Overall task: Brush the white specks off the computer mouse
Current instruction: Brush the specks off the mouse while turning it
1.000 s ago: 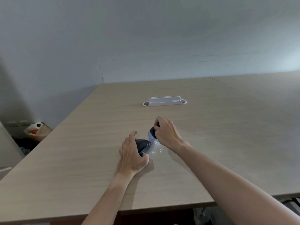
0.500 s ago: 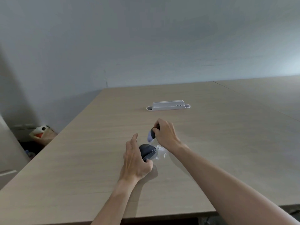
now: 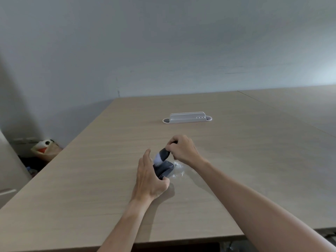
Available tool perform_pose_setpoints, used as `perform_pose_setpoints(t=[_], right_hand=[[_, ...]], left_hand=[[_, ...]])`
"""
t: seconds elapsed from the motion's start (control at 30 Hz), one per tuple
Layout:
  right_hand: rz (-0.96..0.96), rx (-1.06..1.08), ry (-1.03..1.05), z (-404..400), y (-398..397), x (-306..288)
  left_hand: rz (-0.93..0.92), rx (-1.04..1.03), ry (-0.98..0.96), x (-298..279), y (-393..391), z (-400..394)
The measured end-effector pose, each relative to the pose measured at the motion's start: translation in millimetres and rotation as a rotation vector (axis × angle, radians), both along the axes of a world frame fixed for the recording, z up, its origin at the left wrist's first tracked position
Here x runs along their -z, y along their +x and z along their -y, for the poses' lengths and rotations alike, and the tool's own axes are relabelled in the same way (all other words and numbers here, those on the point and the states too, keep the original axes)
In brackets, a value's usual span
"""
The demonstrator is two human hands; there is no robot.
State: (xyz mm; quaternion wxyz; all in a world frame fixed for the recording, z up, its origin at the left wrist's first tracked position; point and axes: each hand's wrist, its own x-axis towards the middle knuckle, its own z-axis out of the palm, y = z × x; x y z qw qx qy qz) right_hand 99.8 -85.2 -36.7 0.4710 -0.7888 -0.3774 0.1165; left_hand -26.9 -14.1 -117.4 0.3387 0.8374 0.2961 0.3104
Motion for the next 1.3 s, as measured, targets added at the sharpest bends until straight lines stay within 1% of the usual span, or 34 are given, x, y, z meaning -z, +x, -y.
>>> perform_pose_setpoints(t=[0.03,0.1,0.17,0.23,0.3,0.33,0.4,0.43,0.47,0.53,0.6,0.67,0.7,0.77,0.8,0.87,0.97,1.03,1.13,1.2,1.3], right_hand=[[-0.008,-0.038,-0.042,-0.7,-1.3,2.1],[0.065,-0.022,-0.078,-1.9,0.4,6.2],[0.183,0.049,-0.063,-3.8,4.7,9.9],[0.238,0.087,0.005,-4.4,3.9,9.7],[0.166,0.076,0.061,-3.1,-0.2,3.8],[0.1,0.033,0.044,-2.2,-2.3,0.5],[0.024,-0.076,-0.08,0.1,-3.8,-0.8],[0.04,-0.078,-0.123,0.4,-1.6,1.7],[0.07,-0.031,-0.126,0.3,1.5,4.9],[0.117,0.112,-0.057,-0.3,8.1,11.9],[0.132,0.182,0.029,1.0,8.9,13.0],[0.11,0.159,0.054,3.8,6.5,8.4],[0.085,0.105,0.044,5.7,4.4,5.7],[0.037,-0.027,-0.024,9.6,-1.4,3.6],[0.041,-0.054,-0.061,10.4,-2.1,5.8],[0.106,0.006,-0.063,9.7,0.4,12.6],[0.165,0.13,0.038,8.8,5.7,15.1],[0.119,0.12,0.061,9.6,5.7,9.7],[0.033,-0.019,-0.039,11.2,-0.2,4.4],[0.078,-0.025,-0.088,9.7,-0.9,8.7],[0.191,0.101,-0.022,7.0,0.2,12.2]], left_hand=[[0.006,-0.002,0.0,-0.1,-0.4,0.3],[0.019,-0.01,0.009,-1.4,-1.2,1.8],[0.03,-0.024,0.028,-1.9,-1.3,3.1],[0.044,-0.034,0.051,-1.4,0.0,2.5],[0.042,-0.041,0.061,0.5,1.7,0.1],[0.039,-0.044,0.058,1.6,2.4,-1.1],[0.038,-0.052,0.054,4.2,3.8,-2.9],[0.036,-0.058,0.057,5.2,4.5,-3.2],[0.032,-0.062,0.062,5.8,5.0,-3.1],[0.019,-0.068,0.063,5.7,6.2,-2.6],[0.005,-0.074,0.055,6.6,7.5,-3.3],[-0.007,-0.092,0.052,7.7,8.1,-4.0],[-0.02,-0.105,0.067,7.9,8.1,-4.1],[-0.078,-0.139,0.133,7.5,7.6,-2.3],[-0.104,-0.147,0.16,6.4,6.9,-0.7],[-0.113,-0.122,0.164,5.4,5.2,0.6],[-0.09,-0.081,0.128,5.0,4.0,-0.7],[-0.081,-0.089,0.121,5.9,5.0,-2.2],[-0.059,-0.107,0.131,8.6,7.0,-3.1],[-0.045,-0.104,0.123,10.8,8.3,-3.8],[-0.041,-0.089,0.139,10.9,8.1,-4.2]])
